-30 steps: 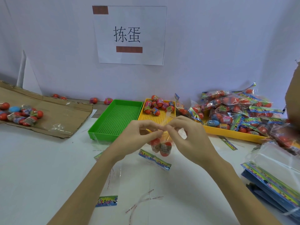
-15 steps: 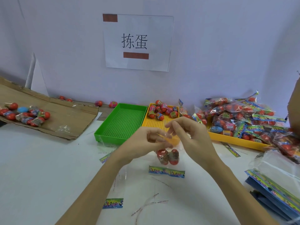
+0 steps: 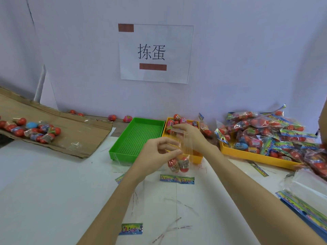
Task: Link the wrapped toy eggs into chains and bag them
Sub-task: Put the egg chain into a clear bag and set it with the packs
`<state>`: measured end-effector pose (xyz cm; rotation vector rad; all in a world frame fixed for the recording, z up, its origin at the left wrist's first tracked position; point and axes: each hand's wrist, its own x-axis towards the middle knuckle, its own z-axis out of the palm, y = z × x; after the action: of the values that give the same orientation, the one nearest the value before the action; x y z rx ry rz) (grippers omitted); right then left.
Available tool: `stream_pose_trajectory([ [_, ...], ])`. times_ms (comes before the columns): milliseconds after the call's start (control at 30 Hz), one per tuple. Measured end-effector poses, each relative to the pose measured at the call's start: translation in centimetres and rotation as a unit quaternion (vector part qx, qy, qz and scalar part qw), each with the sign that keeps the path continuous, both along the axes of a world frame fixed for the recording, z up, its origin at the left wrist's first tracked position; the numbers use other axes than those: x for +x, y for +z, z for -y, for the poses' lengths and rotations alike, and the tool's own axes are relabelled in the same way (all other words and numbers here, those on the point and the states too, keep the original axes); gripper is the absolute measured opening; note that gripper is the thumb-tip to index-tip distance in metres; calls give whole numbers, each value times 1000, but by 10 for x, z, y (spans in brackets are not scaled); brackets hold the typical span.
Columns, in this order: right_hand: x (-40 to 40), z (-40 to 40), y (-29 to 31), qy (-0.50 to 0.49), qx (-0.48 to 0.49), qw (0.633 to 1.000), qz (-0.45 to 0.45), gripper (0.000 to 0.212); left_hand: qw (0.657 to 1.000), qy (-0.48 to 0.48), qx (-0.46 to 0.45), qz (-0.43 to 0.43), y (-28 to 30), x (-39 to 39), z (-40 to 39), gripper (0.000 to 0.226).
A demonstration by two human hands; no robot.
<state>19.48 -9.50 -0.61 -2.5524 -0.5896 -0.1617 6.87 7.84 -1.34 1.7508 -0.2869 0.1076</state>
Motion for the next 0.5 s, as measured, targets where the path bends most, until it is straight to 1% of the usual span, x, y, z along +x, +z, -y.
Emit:
stream_pose_trajectory([
  [67, 4, -5, -5, -25, -26, 999, 12, 40, 1000, -6, -1, -5, 0, 0, -1, 23],
  [133, 2, -3, -9, -48, 4, 998, 44, 32, 1000, -9, -1, -8, 0, 0, -1, 24],
  [167, 0, -1, -10, -59, 39, 996, 57, 31, 1000, -9, -2, -9, 0, 0, -1, 25],
  [233, -9, 5, -6, -88, 146, 983, 64, 34, 1000, -8, -10, -13, 1, 0, 0, 26],
  [300, -24, 11, 0, -117, 275, 953, 55, 38, 1000, -5, -10, -15, 2, 0, 0, 26],
  [367, -44, 17, 7, -130, 368, 919, 57, 37, 1000, -3, -2, -12, 2, 0, 1, 27],
  [433, -68, 23, 13, -121, 405, 902, 88, 32, 1000, -1, -3, -11, 2, 0, 2, 28],
  [500, -92, 26, 16, -67, 416, 900, 109, 28, 1000, 6, -2, -7, 1, 1, 2, 28],
])
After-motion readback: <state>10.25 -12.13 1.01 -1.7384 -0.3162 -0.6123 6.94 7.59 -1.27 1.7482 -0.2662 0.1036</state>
